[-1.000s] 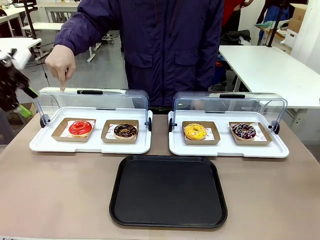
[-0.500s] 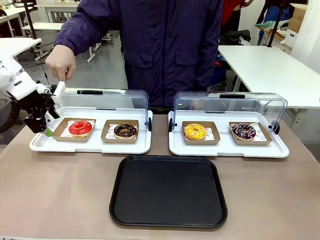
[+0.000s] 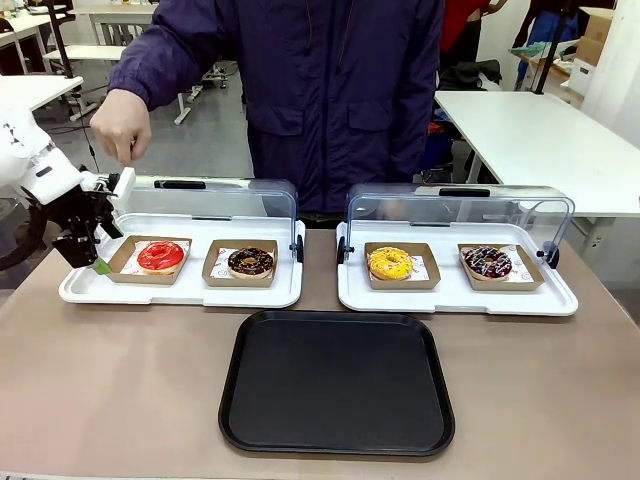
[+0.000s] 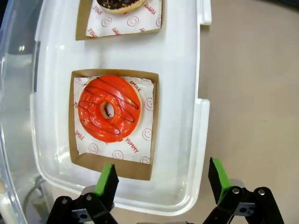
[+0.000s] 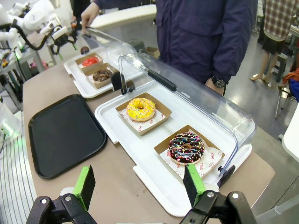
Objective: Move the first donut from the left to the tray.
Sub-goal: Pick up the Paper togo box containing the Donut indicated by the person and place it on the Handle tray.
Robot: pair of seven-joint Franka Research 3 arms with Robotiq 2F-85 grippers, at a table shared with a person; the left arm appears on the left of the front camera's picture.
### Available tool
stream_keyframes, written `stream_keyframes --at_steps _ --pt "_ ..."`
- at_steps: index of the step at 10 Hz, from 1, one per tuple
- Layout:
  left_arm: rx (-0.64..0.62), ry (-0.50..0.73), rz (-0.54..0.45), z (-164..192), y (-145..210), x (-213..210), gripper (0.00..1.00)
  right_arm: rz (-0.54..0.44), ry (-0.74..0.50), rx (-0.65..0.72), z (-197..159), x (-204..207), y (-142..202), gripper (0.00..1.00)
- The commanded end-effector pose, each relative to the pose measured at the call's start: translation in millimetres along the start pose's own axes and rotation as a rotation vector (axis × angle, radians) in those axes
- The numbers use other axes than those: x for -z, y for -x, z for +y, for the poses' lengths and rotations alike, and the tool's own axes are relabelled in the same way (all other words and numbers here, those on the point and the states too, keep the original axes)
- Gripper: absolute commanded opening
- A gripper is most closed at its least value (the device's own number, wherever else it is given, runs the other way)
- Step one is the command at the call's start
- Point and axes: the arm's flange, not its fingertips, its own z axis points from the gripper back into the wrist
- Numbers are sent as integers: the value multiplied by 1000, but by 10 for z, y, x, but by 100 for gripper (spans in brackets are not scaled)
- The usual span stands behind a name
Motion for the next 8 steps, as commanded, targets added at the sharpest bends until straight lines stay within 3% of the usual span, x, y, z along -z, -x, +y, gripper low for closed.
stream_keyframes --at_steps 1,8 --pt "16 26 20 -5 -10 125 100 -32 0 -26 -36 4 -18 100" --pt "14 3 149 220 -16 627 100 -32 0 -26 -36 4 -18 100"
